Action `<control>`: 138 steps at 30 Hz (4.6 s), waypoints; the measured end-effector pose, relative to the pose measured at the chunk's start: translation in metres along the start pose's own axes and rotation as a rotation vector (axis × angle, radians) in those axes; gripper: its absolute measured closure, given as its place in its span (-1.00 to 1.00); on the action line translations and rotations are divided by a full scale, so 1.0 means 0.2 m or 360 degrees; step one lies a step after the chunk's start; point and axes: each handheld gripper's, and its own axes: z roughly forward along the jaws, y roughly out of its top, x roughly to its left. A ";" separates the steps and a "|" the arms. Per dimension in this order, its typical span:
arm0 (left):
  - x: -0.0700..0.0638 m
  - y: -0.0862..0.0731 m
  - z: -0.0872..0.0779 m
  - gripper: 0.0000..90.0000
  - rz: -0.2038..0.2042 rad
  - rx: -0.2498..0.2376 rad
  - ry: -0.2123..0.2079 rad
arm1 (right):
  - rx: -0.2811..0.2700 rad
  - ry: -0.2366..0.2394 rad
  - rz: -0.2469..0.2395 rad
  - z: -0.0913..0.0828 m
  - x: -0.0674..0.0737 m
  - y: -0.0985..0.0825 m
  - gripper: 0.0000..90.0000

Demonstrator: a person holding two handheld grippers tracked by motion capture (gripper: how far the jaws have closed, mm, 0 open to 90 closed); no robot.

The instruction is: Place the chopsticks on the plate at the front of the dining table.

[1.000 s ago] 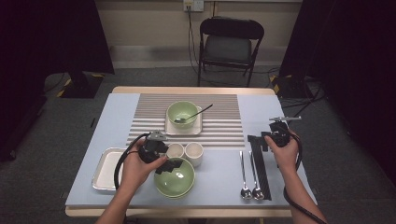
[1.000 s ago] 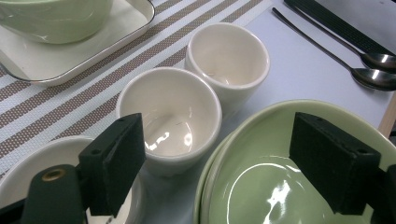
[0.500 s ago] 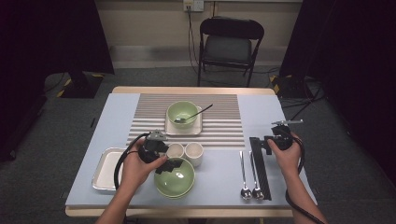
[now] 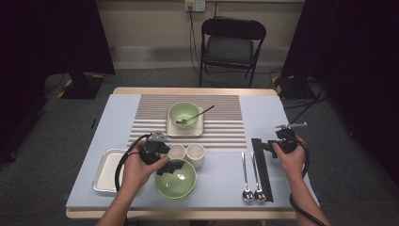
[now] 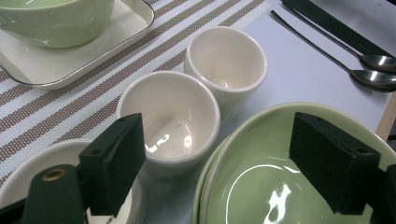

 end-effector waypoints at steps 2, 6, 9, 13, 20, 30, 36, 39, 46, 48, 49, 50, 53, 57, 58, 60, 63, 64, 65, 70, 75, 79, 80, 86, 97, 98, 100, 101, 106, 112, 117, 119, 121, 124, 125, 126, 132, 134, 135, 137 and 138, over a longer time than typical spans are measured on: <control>0.00 0.00 0.01 -0.59 -0.0002 -0.0007 -0.0003 | 0.0010 -0.0004 -0.0011 0.00 0.00 0.00 0.15; 0.00 0.00 0.01 -0.59 0.0002 -0.0006 -0.0001 | 0.0017 -0.0023 -0.0014 0.00 -0.01 -0.01 0.21; 0.00 0.00 0.01 -0.59 0.0013 0.0004 0.0002 | 0.0028 -0.0040 -0.0024 0.01 0.00 -0.01 0.25; 0.00 0.00 0.01 -0.59 0.0002 0.0002 0.0012 | 0.0048 -0.0048 -0.0034 0.02 -0.01 -0.02 0.33; 0.00 0.00 0.01 -0.59 0.0001 -0.0006 0.0008 | 0.0040 -0.0075 -0.0049 0.02 -0.01 -0.02 0.45; 0.00 0.00 0.01 -0.59 0.0008 -0.0002 0.0008 | 0.0048 -0.0177 -0.0113 0.01 0.01 -0.04 0.64; -0.01 0.00 0.00 -0.59 0.0014 0.0009 0.0012 | 0.0025 -0.0229 -0.0198 0.01 0.03 -0.06 0.65; 0.00 0.00 0.00 -0.59 0.0032 0.0018 0.0015 | 0.0046 -0.0243 -0.0167 -0.01 0.03 -0.06 0.77; -0.02 0.01 0.01 -0.59 0.0021 -0.0002 0.0001 | -0.0030 -0.0194 -0.0027 -0.02 -0.03 -0.09 0.86; -0.02 0.01 0.01 -0.58 0.0029 0.0005 0.0004 | -0.0052 -0.0219 -0.0009 -0.02 -0.04 -0.09 0.90; -0.02 0.01 0.01 -0.58 0.0030 0.0013 0.0011 | -0.0065 -0.0227 0.0001 -0.02 -0.05 -0.09 0.91; -0.02 0.01 0.01 -0.58 0.0029 0.0008 0.0010 | -0.0072 -0.0219 0.0021 -0.01 -0.06 -0.09 0.90; -0.01 0.01 0.01 -0.58 0.0045 0.0018 0.0023 | -0.0112 -0.0231 0.0049 0.01 -0.08 -0.07 0.91; 0.00 0.01 0.01 -0.58 0.0029 0.0000 0.0003 | -0.0141 -0.0248 0.0060 0.06 -0.09 -0.02 0.90; 0.00 0.01 0.01 -0.58 0.0027 0.0006 0.0010 | -0.0133 -0.0243 0.0076 0.06 -0.09 -0.01 0.90; 0.01 0.01 0.01 -0.58 0.0029 0.0005 0.0012 | -0.0109 -0.0240 0.0067 0.06 -0.09 0.01 0.90; 0.01 0.00 0.01 -0.58 0.0021 -0.0008 0.0011 | -0.0128 -0.0237 0.0026 0.06 -0.09 -0.01 0.88; 0.01 0.00 0.00 -0.58 0.0026 0.0000 0.0022 | -0.0144 -0.0237 0.0010 0.06 -0.09 -0.02 0.87; 0.01 0.00 0.00 -0.58 0.0028 0.0001 0.0029 | -0.0162 -0.0234 -0.0010 0.06 -0.09 -0.03 0.85; 0.01 0.00 0.00 -0.58 0.0029 -0.0003 0.0018 | -0.0147 -0.0233 -0.0029 0.03 -0.08 -0.06 0.60; -0.01 0.01 -0.01 -0.58 0.0034 -0.0005 0.0020 | -0.0084 -0.0259 -0.0070 0.00 -0.06 -0.08 0.47; -0.01 0.01 0.00 -0.58 0.0038 -0.0012 0.0017 | -0.0123 -0.0276 -0.0111 0.00 -0.05 -0.10 0.45; -0.02 0.01 0.00 -0.58 0.0048 -0.0003 0.0018 | -0.0135 -0.0280 -0.0106 0.00 -0.05 -0.11 0.45; -0.03 0.02 0.00 -0.58 0.0046 -0.0010 0.0005 | -0.0073 -0.0307 -0.0072 -0.02 -0.04 -0.11 0.56; -0.04 0.02 0.01 -0.58 0.0067 -0.0011 0.0018 | -0.0163 -0.0285 0.0036 -0.04 -0.06 -0.16 0.91; -0.04 0.02 0.01 -0.58 0.0061 -0.0018 0.0009 | -0.0158 -0.0293 0.0029 -0.04 -0.06 -0.16 0.91; -0.04 0.03 0.01 -0.58 0.0054 -0.0019 0.0008 | -0.0154 -0.0294 0.0035 -0.03 -0.06 -0.15 0.91; -0.05 0.03 0.01 -0.58 0.0042 -0.0019 0.0000 | -0.0134 -0.0301 0.0042 -0.04 -0.05 -0.15 0.92; -0.04 0.04 0.01 -0.59 0.0041 -0.0021 -0.0005 | -0.0115 -0.0289 0.0068 -0.04 -0.06 -0.13 0.92; -0.04 0.06 0.01 -0.61 0.0015 -0.0045 -0.0011 | -0.0110 -0.0236 0.0120 -0.04 -0.08 -0.13 0.92; -0.04 0.08 0.02 -0.61 0.0019 -0.0031 -0.0022 | -0.0106 -0.0217 0.0137 -0.05 -0.10 -0.12 0.92; -0.05 0.09 0.03 -0.62 0.0015 -0.0029 -0.0014 | -0.0118 -0.0192 0.0154 -0.05 -0.10 -0.11 0.92; -0.05 0.09 0.02 -0.61 0.0018 -0.0027 -0.0015 | -0.0132 -0.0170 0.0168 -0.06 -0.10 -0.10 0.92; -0.06 0.10 0.03 -0.61 0.0021 -0.0033 -0.0020 | -0.0149 -0.0146 0.0164 -0.08 -0.10 -0.08 0.92; -0.06 0.10 0.03 -0.61 0.0032 -0.0022 -0.0017 | -0.0150 -0.0146 0.0162 -0.09 -0.09 -0.08 0.92; -0.07 0.11 0.04 -0.62 0.0030 -0.0043 -0.0029 | -0.0148 -0.0136 0.0164 -0.09 -0.09 -0.07 0.92; -0.09 0.13 0.06 -0.62 0.0042 -0.0041 -0.0053 | -0.0184 -0.0102 0.0155 -0.13 -0.07 -0.03 0.92; -0.09 0.13 0.07 -0.61 0.0041 -0.0039 -0.0057 | -0.0206 -0.0082 0.0167 -0.14 -0.06 -0.01 0.92; -0.09 0.14 0.07 -0.62 0.0056 -0.0030 -0.0062 | -0.0212 -0.0081 0.0161 -0.15 -0.06 -0.01 0.92; -0.10 0.14 0.08 -0.62 0.0040 -0.0036 -0.0065 | -0.0226 -0.0053 0.0162 -0.16 -0.04 0.01 0.92; -0.10 0.15 0.08 -0.62 0.0031 -0.0045 -0.0074 | -0.0235 -0.0052 0.0152 -0.16 -0.03 0.02 0.92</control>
